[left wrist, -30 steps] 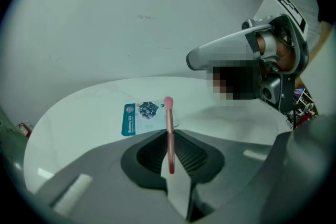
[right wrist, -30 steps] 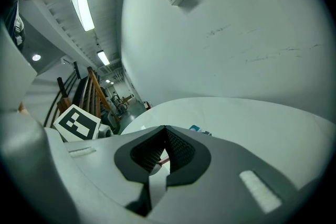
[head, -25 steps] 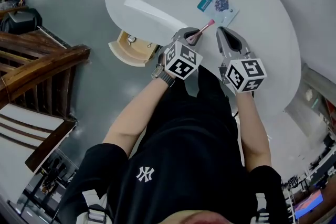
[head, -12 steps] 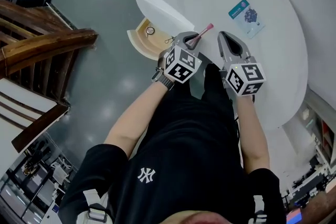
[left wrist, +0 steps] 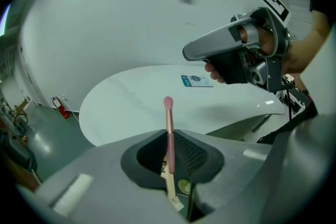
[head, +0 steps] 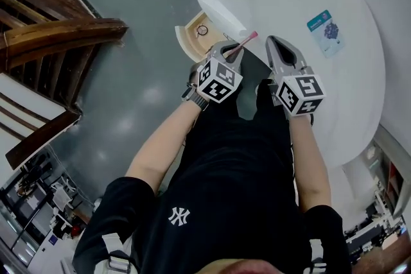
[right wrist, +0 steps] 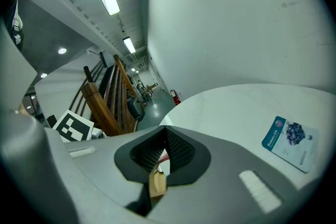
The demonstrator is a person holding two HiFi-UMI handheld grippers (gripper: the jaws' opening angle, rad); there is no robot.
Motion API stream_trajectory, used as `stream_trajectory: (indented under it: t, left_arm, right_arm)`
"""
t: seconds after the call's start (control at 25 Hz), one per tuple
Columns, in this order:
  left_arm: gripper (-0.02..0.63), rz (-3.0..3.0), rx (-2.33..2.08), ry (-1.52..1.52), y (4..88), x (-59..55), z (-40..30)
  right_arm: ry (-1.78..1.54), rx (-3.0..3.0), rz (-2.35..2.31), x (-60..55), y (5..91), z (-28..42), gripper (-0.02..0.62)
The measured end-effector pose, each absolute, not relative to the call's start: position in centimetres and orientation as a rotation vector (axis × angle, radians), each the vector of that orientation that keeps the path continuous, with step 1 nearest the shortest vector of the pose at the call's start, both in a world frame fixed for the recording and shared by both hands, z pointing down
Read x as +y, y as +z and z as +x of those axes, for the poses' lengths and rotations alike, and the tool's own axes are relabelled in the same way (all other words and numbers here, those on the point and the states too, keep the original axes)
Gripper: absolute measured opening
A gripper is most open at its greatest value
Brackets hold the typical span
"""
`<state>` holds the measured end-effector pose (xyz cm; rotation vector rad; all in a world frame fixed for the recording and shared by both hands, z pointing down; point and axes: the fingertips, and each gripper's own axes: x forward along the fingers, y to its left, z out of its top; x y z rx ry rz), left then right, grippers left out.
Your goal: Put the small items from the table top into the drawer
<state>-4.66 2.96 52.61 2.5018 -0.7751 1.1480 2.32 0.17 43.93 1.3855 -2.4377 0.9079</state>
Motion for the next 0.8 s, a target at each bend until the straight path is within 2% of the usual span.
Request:
stream_trajectory:
  t: [0.44,0.8]
  left_arm:
    - [0.044,2.486,-0.736,1.266,56.0,3.8,-12.0]
    - [0.044,2.447,-0.627,1.403,59.5,4.0,-14.1]
  right_arm:
    - [0.914,-2.469,1.292,-0.5,44.9,-3.7,0.026]
    - [0.91,-2.456,1.271,-0.5,45.4,-4.7,0.026]
